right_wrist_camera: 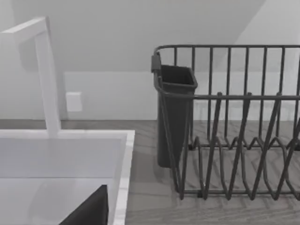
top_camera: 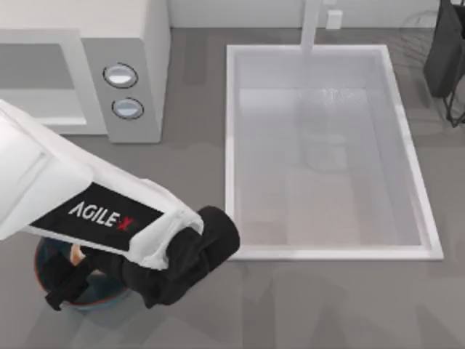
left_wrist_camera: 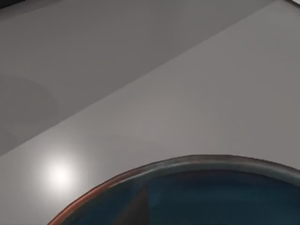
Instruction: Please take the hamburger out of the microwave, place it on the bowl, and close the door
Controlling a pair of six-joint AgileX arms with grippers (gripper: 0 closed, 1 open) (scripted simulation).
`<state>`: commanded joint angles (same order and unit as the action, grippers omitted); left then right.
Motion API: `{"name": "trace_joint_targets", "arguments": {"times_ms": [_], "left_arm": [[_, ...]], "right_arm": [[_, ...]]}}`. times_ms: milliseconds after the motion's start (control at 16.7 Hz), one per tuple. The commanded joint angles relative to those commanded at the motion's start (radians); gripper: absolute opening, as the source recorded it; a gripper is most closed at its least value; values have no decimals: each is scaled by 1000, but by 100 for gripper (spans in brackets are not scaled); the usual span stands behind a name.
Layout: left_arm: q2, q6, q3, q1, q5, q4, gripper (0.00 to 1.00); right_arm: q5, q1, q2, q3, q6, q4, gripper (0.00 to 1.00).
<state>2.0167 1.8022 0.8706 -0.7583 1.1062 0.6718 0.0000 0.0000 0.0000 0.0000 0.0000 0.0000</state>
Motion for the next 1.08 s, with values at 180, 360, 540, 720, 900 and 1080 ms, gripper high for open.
{"name": "trace_joint_targets", "arguments": {"times_ms": [180,360,540,720,900,1080], "left_arm": [[0,0,0,0,0,0,100],[-43,28,21,-19,17,28,100],[-75,-3,10,0,-12,12,100],[-202,-127,-36,73,-118,-51,100],[-424,-342,-117,181,-277,-145,100],[-734,-620,-231,308,-462,-257,100]], "right_arm": [[0,0,0,0,0,0,100],[0,0,0,0,0,0,100],[0,0,0,0,0,0,100],[0,0,0,0,0,0,100],[0,0,0,0,0,0,100],[0,0,0,0,0,0,100]]}}
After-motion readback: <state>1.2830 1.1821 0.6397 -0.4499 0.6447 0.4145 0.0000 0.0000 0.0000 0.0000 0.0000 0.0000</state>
